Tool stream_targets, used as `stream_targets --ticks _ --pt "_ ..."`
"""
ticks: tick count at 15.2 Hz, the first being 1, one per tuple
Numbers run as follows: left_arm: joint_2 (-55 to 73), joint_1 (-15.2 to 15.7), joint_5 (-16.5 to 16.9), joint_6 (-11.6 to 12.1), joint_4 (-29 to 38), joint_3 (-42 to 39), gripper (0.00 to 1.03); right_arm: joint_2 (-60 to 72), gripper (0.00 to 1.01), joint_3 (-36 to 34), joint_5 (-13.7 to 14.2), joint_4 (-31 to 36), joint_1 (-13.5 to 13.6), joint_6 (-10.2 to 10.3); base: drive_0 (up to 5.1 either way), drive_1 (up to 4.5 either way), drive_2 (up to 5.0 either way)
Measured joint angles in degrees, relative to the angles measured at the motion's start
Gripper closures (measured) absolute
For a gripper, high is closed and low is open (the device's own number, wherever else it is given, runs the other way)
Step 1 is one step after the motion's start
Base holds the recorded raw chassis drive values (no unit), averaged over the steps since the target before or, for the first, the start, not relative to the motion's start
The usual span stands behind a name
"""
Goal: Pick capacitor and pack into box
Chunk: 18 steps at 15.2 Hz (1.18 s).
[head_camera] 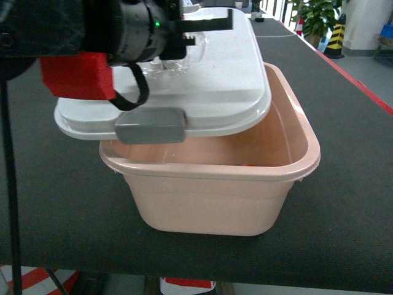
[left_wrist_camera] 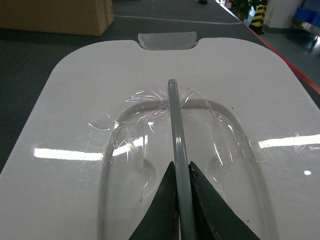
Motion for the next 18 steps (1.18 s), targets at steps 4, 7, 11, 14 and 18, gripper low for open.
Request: stream_targets --ticks 4,7,11,14,18 --pt "4.6 -3.0 -1.8 -1.4 -3.8 5.2 1.01 0.0 0.03 0.0 0.0 0.0 0.0 0.0 0.0 0.0 0.0" --pt "5.3 -4.6 -2.8 -1.7 -7.1 7.3 1.01 0.0 0.03 0.0 0.0 0.0 0.0 0.0 0.0 0.0 0.0" --pt "5.3 -6.5 -3.3 -2.9 -11.3 8.0 1.01 0.0 0.03 0.0 0.0 0.0 0.0 0.0 0.0 0.0 0.0" --pt "5.2 -7.1 -4.5 -2.7 -12.0 7.2 1.01 0.0 0.03 0.0 0.0 0.0 0.0 0.0 0.0 0.0 0.0" --pt "4.1 -7.1 -3.9 -2.5 -12.3 6.1 1.01 0.0 0.03 0.0 0.0 0.0 0.0 0.0 0.0 0.0 0.0"
